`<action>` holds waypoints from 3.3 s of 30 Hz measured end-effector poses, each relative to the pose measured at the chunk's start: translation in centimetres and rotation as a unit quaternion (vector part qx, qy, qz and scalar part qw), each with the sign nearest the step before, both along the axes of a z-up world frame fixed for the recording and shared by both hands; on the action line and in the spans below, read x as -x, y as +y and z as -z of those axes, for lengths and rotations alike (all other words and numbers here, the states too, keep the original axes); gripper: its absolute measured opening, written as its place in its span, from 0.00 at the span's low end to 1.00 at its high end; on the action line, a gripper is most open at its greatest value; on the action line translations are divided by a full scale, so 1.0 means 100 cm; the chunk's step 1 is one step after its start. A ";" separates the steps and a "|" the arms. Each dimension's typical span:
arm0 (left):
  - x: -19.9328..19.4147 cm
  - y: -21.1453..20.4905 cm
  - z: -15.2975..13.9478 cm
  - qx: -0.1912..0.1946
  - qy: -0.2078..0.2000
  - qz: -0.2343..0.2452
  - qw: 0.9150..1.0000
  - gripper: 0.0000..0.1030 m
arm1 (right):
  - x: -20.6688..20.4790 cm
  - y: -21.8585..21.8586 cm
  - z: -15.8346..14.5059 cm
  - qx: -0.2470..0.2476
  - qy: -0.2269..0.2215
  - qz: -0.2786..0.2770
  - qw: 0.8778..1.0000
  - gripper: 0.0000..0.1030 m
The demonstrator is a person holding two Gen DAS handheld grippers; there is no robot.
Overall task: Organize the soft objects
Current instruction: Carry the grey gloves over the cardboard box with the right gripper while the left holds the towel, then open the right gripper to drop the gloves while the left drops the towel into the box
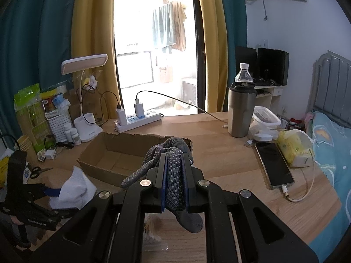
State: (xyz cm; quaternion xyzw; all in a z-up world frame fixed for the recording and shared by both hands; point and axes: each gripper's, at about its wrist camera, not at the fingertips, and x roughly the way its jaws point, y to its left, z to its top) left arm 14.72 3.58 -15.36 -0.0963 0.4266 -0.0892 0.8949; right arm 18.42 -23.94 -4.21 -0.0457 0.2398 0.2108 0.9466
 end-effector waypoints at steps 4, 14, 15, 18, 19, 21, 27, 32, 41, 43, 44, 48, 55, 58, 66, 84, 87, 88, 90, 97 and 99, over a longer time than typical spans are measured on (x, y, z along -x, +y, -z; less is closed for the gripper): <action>0.004 -0.002 0.008 -0.011 0.000 -0.010 1.000 0.81 | 0.002 0.001 0.001 0.002 0.001 -0.001 1.000 0.13; 0.015 -0.003 0.002 -0.021 -0.023 0.010 0.999 0.08 | 0.009 0.002 -0.001 0.004 -0.003 0.000 1.000 0.13; 0.017 -0.004 -0.002 -0.022 -0.030 0.011 0.999 0.07 | 0.010 0.002 -0.001 0.005 -0.004 -0.001 1.000 0.13; 0.021 -0.003 -0.015 -0.020 -0.052 0.010 0.998 0.06 | 0.013 0.003 -0.003 0.005 -0.007 -0.003 1.000 0.13; 0.023 -0.003 -0.018 -0.020 -0.057 0.009 0.998 0.06 | 0.015 0.003 -0.004 0.006 -0.009 -0.003 1.000 0.13; 0.027 -0.001 -0.029 -0.018 -0.074 0.007 0.997 0.06 | 0.016 0.003 -0.006 0.006 -0.012 -0.002 1.000 0.13; 0.031 0.005 -0.060 -0.018 -0.127 -0.001 0.992 0.06 | 0.018 0.002 -0.013 0.004 -0.022 0.000 1.000 0.13; 0.026 0.012 -0.082 -0.009 -0.151 -0.005 0.988 0.06 | 0.016 0.003 -0.016 0.003 -0.027 -0.001 1.000 0.13; 0.011 0.019 -0.106 -0.012 -0.184 -0.008 0.983 0.06 | 0.003 0.006 -0.016 0.003 -0.027 -0.004 1.000 0.13; 0.006 0.020 -0.108 -0.013 -0.188 -0.005 0.982 0.06 | -0.001 0.006 -0.015 0.004 -0.025 -0.006 1.000 0.13; 0.002 0.020 -0.109 -0.014 -0.189 -0.004 0.982 0.06 | -0.004 0.007 -0.014 0.004 -0.024 -0.006 1.000 0.13; -0.010 0.019 -0.111 -0.014 -0.193 0.002 0.981 0.06 | -0.014 0.009 -0.013 0.005 -0.022 -0.007 1.000 0.13; -0.035 0.020 -0.110 -0.009 -0.191 0.010 0.982 0.06 | -0.033 0.016 -0.007 0.008 -0.014 -0.009 1.000 0.13; -0.043 0.022 -0.108 -0.007 -0.189 0.011 0.982 0.06 | -0.042 0.020 -0.005 0.009 -0.012 -0.010 1.000 0.13; -0.068 0.025 -0.099 -0.003 -0.181 0.016 0.983 0.06 | -0.062 0.027 0.001 0.011 -0.003 -0.011 1.000 0.13; -0.115 0.019 -0.062 -0.041 -0.149 0.010 0.988 0.08 | -0.101 0.044 0.032 0.013 0.039 -0.020 0.999 0.13; -0.125 0.018 -0.052 -0.049 -0.126 0.012 0.991 0.08 | -0.106 0.049 0.038 0.014 0.047 -0.023 0.999 0.13; -0.127 0.020 -0.049 -0.047 -0.119 0.010 0.992 0.08 | -0.108 0.051 0.040 0.014 0.051 -0.024 0.998 0.13; -0.131 0.022 -0.045 -0.039 -0.108 0.010 0.993 0.11 | -0.110 0.054 0.042 0.013 0.054 -0.024 0.998 0.13; -0.137 0.024 -0.039 -0.050 -0.091 -0.006 0.995 0.19 | -0.119 0.062 0.054 0.016 0.074 -0.021 0.997 0.13; -0.137 0.023 -0.041 -0.052 -0.094 -0.007 0.994 0.19 | -0.120 0.063 0.057 0.019 0.080 -0.018 0.996 0.17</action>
